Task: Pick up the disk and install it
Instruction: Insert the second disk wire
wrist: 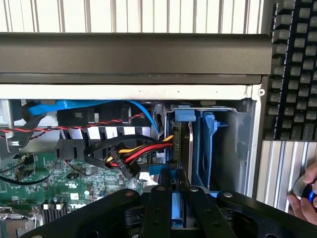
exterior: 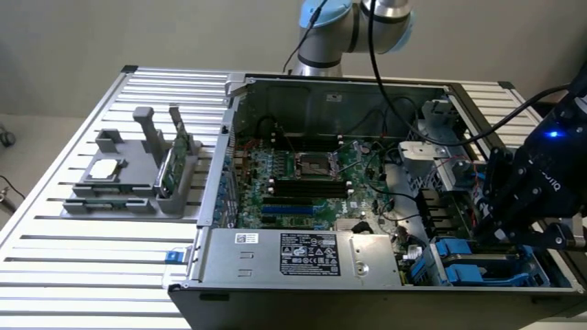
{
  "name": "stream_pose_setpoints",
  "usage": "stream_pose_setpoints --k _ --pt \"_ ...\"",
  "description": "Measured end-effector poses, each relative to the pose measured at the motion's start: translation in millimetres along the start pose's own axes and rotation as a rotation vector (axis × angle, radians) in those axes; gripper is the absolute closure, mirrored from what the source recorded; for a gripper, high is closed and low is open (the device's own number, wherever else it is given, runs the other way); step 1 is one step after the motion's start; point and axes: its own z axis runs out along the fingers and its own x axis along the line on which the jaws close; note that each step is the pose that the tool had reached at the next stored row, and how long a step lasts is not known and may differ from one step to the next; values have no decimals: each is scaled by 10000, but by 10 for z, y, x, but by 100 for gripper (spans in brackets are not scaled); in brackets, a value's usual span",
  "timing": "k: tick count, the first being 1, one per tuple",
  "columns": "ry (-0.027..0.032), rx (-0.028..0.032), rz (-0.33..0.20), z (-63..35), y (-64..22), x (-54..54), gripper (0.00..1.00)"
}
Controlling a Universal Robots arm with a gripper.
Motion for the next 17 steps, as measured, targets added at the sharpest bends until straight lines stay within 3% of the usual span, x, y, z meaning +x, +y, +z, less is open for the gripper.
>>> stream_pose_setpoints --k 17 --pt "157 -2 -149 47 7 -64 84"
